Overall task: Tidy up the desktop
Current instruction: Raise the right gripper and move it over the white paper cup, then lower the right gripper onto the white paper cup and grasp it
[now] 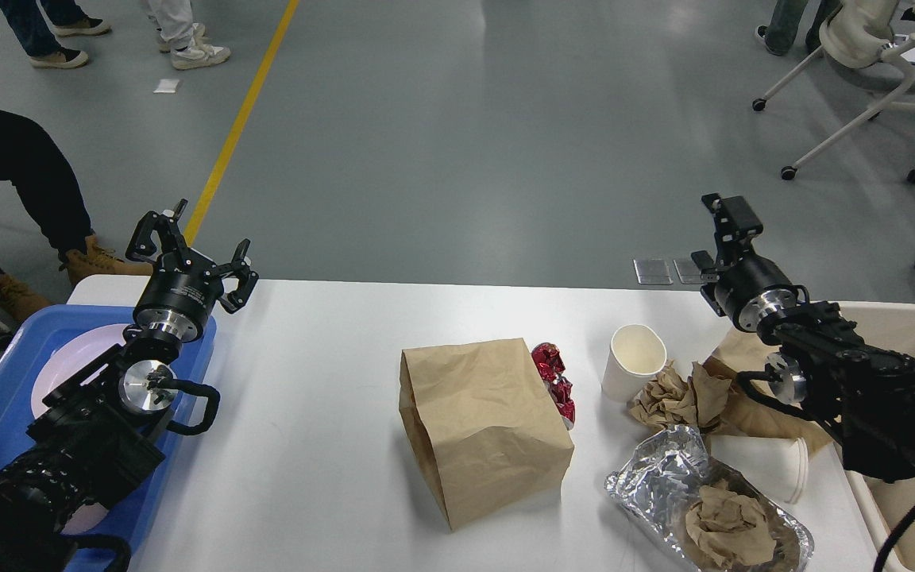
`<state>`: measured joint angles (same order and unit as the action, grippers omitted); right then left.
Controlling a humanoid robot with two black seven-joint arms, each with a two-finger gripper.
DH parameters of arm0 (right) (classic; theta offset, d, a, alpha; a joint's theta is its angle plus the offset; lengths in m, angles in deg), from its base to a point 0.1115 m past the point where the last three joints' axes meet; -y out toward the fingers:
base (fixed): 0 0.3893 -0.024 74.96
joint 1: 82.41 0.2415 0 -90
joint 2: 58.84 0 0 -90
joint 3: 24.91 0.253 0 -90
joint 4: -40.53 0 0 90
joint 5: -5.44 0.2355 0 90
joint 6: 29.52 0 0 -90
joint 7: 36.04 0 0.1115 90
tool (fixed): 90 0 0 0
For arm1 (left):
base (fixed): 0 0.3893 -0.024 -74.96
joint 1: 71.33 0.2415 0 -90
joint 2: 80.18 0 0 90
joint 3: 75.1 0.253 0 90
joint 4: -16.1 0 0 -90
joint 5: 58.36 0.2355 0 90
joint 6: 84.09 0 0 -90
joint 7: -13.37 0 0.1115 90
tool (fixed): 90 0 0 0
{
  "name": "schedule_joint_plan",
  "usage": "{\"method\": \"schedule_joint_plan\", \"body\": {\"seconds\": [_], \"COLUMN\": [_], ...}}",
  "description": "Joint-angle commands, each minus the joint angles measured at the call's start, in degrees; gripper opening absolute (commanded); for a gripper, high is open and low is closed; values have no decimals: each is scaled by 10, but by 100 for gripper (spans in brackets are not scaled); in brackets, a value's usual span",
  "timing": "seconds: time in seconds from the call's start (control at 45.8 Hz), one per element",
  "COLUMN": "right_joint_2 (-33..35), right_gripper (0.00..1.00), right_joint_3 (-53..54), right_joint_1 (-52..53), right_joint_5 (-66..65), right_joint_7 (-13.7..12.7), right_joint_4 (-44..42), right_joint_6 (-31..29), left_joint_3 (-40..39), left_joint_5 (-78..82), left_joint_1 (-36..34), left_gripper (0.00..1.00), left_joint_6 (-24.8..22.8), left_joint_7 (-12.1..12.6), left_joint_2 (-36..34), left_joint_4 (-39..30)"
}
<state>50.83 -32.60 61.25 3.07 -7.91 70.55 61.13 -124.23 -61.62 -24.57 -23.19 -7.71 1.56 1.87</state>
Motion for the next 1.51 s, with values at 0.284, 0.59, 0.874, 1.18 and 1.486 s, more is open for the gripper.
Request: {"method": "schedule_joint_plan", "body": {"seconds": [0.284, 0.59, 0.874, 1.18, 1.486], "right_joint_2": [-24, -22, -22, -58, -86], "right_gripper": [100, 100, 100, 100, 100], "right_joint_3": [-188, -435, -508, -527, -523], "right_joint_1": [141, 292, 409, 407, 308], "right_joint_5": [9, 38, 39, 33, 46], "right_joint_7": [-291, -305, -305, -305, -306], "right_joint_4": [1, 127, 189, 200, 176], "right_joint_6": [-108, -199, -370, -391, -247], "left_joint_3": [0, 0, 0, 0, 0], "left_joint_5": [0, 0, 0, 0, 0], "left_joint_1": [0, 0, 0, 0, 0], "left_gripper": [97, 96, 96, 97, 96], "left_joint_6": [0, 0, 0, 0, 0], "left_joint_7": [0, 0, 0, 0, 0], "left_joint_2": [0, 0, 0, 0, 0], "left_joint_4": [0, 0, 0, 0, 0]}}
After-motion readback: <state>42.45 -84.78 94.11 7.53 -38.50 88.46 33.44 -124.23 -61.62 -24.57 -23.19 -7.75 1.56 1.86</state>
